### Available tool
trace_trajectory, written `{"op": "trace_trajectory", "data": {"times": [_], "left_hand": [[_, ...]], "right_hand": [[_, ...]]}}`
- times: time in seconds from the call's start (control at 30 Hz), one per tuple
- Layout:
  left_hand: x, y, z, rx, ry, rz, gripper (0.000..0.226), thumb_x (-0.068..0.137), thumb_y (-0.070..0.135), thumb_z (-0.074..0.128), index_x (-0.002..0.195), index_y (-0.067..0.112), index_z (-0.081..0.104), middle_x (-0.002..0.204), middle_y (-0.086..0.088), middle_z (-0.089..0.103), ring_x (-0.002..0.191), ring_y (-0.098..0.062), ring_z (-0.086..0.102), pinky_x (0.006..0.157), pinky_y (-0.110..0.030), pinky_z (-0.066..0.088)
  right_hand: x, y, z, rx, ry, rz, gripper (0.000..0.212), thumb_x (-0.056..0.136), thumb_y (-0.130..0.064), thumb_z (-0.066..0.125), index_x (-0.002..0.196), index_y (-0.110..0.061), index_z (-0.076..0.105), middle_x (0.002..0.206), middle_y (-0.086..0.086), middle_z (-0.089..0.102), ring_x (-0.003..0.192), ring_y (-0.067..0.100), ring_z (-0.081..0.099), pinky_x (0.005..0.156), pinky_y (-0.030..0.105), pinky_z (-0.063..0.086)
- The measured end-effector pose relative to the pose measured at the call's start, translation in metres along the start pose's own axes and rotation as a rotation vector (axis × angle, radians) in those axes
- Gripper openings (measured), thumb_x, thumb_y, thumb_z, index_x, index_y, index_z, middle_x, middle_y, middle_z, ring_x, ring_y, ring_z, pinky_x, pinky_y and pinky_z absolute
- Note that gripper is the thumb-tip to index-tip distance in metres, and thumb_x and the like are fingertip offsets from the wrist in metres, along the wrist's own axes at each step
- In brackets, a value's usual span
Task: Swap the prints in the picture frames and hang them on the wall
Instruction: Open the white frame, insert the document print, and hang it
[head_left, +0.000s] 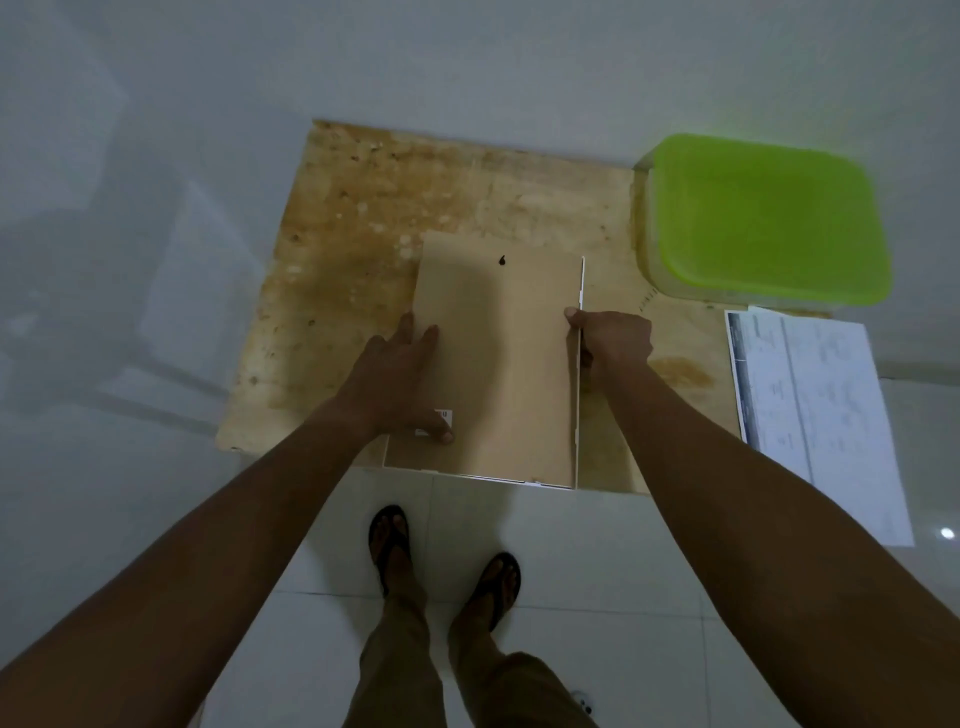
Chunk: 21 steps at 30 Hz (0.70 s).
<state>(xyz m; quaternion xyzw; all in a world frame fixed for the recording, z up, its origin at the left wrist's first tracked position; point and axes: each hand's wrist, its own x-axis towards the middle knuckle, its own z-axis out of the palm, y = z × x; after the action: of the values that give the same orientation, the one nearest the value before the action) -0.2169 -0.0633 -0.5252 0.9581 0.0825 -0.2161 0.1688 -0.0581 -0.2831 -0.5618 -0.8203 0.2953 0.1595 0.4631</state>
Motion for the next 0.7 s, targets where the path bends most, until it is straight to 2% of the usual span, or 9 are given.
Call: {"op": "trace_trajectory", "data": {"times": [0.07, 0.13, 0.2, 0.27, 0.4, 0.57, 0.7], "left_hand": [[-0.001, 0.001, -0.001, 0.014, 0.01, 0.008, 0.144, 0.043, 0.07, 0.086, 0.156, 0.016, 0.016, 0.163, -0.023, 0.005, 0.135, -0.044, 0.037, 0.112, -0.041, 0.03], [-0.001, 0.0, -0.001, 0.016, 0.008, 0.004, 0.143, 0.045, 0.069, 0.086, 0.157, 0.016, 0.014, 0.164, -0.021, 0.004, 0.138, -0.041, 0.034, 0.113, -0.04, 0.028], [-0.001, 0.0, -0.001, 0.014, 0.01, -0.008, 0.145, 0.043, 0.071, 0.085, 0.158, 0.018, 0.014, 0.165, -0.018, 0.003, 0.138, -0.042, 0.035, 0.113, -0.041, 0.029], [0.0, -0.001, 0.0, 0.017, 0.003, -0.01, 0.147, 0.041, 0.074, 0.083, 0.158, 0.018, 0.013, 0.165, -0.018, 0.003, 0.137, -0.042, 0.037, 0.112, -0.042, 0.031], [0.0, -0.002, 0.0, 0.013, -0.007, -0.01, 0.148, 0.041, 0.076, 0.082, 0.158, 0.021, 0.009, 0.165, -0.016, 0.0, 0.136, -0.044, 0.036, 0.112, -0.044, 0.032], [0.0, 0.0, -0.003, 0.064, -0.015, 0.021, 0.145, 0.047, 0.075, 0.082, 0.158, 0.017, 0.009, 0.164, -0.021, -0.001, 0.136, -0.044, 0.036, 0.112, -0.041, 0.03], [-0.004, -0.003, -0.002, 0.007, -0.027, 0.033, 0.143, 0.054, 0.072, 0.081, 0.159, 0.018, 0.0, 0.164, -0.017, -0.012, 0.141, -0.044, 0.026, 0.115, -0.045, 0.026]], "right_hand": [[0.014, 0.005, 0.003, -0.011, -0.01, 0.006, 0.047, 0.039, -0.052, 0.087, 0.065, -0.016, 0.07, 0.082, 0.006, 0.072, 0.083, 0.031, 0.072, 0.077, 0.047, 0.061], [0.007, 0.002, 0.001, -0.053, -0.006, -0.014, 0.05, 0.045, -0.056, 0.082, 0.074, -0.017, 0.073, 0.09, 0.006, 0.073, 0.091, 0.031, 0.072, 0.082, 0.044, 0.06], [-0.012, -0.006, -0.003, -0.096, 0.007, -0.053, 0.05, 0.059, -0.057, 0.077, 0.089, -0.016, 0.077, 0.1, 0.006, 0.073, 0.1, 0.031, 0.07, 0.089, 0.037, 0.056], [-0.02, -0.006, -0.004, -0.116, 0.024, -0.09, 0.041, 0.075, -0.05, 0.074, 0.098, -0.017, 0.078, 0.108, 0.008, 0.072, 0.107, 0.031, 0.065, 0.092, 0.032, 0.05], [-0.027, -0.003, -0.004, -0.084, 0.045, -0.12, 0.036, 0.072, -0.052, 0.082, 0.093, -0.023, 0.079, 0.099, 0.005, 0.075, 0.098, 0.026, 0.067, 0.081, 0.026, 0.044], [-0.024, -0.002, -0.005, -0.088, 0.028, -0.12, 0.029, 0.07, -0.047, 0.086, 0.089, -0.026, 0.08, 0.096, 0.004, 0.076, 0.096, 0.025, 0.07, 0.092, 0.031, 0.053], [-0.02, -0.004, -0.008, -0.171, -0.012, -0.16, 0.032, 0.067, -0.052, 0.083, 0.085, -0.025, 0.078, 0.093, 0.003, 0.076, 0.095, 0.027, 0.071, 0.093, 0.037, 0.056]]}}
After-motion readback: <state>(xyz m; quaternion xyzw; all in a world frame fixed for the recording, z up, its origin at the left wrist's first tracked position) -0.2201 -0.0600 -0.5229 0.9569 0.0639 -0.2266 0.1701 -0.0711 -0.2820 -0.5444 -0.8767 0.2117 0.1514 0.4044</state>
